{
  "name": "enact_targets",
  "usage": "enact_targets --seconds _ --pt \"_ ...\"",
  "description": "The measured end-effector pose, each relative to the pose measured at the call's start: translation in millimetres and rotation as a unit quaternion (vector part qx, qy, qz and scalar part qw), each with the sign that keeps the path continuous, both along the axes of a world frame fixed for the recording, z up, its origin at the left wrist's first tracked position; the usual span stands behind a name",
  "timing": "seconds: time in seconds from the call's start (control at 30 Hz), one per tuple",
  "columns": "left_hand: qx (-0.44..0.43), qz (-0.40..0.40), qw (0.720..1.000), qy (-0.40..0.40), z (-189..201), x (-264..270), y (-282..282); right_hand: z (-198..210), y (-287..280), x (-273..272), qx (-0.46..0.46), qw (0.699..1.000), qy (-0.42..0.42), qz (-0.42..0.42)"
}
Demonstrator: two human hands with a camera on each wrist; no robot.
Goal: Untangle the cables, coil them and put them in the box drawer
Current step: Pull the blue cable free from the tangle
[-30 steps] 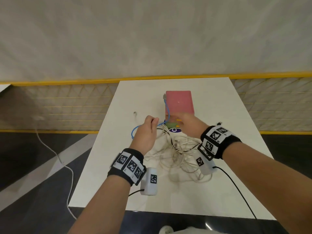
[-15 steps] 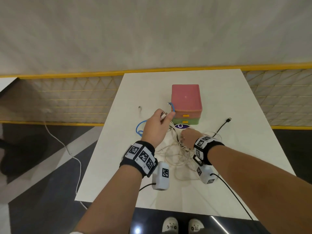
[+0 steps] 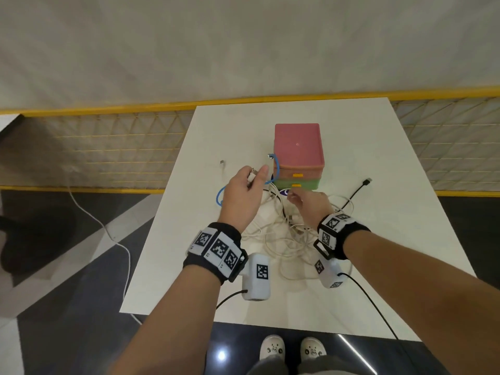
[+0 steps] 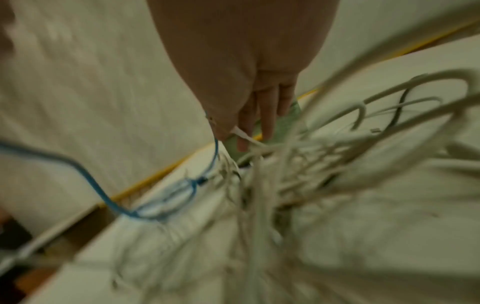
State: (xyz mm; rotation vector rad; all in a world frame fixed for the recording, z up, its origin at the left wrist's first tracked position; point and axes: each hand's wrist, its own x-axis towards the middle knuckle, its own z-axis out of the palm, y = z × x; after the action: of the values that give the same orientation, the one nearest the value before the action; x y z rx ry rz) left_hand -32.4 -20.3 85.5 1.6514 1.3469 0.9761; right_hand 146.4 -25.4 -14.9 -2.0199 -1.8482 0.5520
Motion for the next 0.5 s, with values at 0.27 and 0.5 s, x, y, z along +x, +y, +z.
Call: enact_targets --seconds 0.27,0.5 --pt "-0.030 -0.050 0.996 -0.065 8 10 -4 84 -24 2 0.146 0.865 0.480 -0.007" --pt "-0.038 -0.078 0.991 -0.107 27 46 -10 87 -47 -3 0.118 0.871 0.476 0.043"
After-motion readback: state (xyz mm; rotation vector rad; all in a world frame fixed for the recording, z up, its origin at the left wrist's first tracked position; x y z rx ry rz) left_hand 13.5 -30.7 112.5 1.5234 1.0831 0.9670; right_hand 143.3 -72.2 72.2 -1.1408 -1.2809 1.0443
